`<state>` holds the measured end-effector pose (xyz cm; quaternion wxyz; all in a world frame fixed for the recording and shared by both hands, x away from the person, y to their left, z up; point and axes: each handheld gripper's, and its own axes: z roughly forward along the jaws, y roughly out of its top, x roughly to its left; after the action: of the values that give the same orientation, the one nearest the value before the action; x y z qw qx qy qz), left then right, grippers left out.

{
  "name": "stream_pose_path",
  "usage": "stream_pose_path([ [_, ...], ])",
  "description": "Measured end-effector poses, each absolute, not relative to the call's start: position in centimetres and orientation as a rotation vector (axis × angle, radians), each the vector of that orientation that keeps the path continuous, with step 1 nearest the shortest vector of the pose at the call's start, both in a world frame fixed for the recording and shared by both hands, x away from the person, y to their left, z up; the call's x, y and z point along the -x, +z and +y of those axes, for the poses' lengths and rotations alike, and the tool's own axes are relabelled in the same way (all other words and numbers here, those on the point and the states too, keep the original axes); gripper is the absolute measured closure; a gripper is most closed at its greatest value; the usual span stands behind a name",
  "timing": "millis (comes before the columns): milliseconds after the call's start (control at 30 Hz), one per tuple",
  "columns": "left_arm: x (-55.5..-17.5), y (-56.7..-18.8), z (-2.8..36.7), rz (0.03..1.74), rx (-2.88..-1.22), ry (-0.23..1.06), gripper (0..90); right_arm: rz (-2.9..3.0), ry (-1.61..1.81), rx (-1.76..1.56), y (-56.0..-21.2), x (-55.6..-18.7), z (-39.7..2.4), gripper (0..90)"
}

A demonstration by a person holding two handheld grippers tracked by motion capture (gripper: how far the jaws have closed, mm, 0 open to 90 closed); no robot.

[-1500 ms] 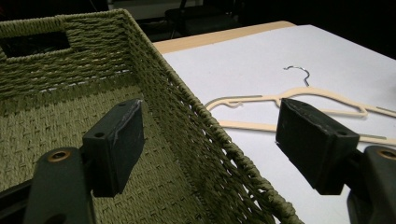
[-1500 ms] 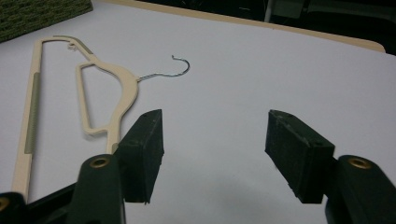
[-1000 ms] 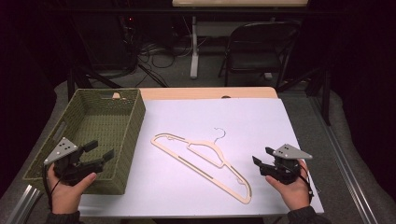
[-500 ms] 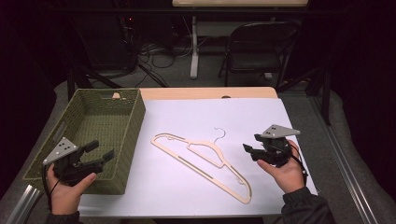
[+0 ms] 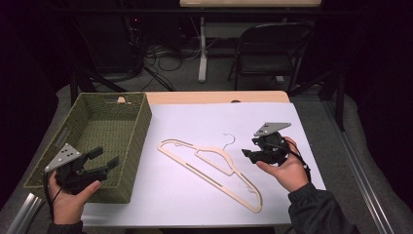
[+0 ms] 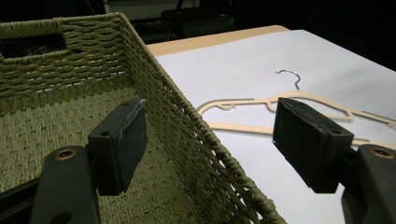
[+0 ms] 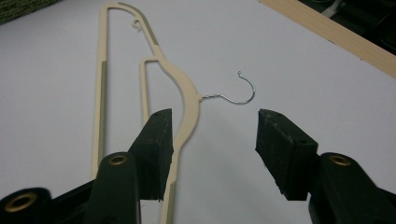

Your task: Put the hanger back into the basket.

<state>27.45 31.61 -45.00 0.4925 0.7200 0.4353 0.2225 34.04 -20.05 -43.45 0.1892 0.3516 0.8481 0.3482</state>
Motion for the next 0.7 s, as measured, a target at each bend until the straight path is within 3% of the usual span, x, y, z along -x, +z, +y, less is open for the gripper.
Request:
stream_pose_path([
  [700,-27.6,-45.2,31.3,1.055,-1.759,0.535,26.5,2.613,0.812,-0.972,-44.3,-36.5,-17.4,51.1],
])
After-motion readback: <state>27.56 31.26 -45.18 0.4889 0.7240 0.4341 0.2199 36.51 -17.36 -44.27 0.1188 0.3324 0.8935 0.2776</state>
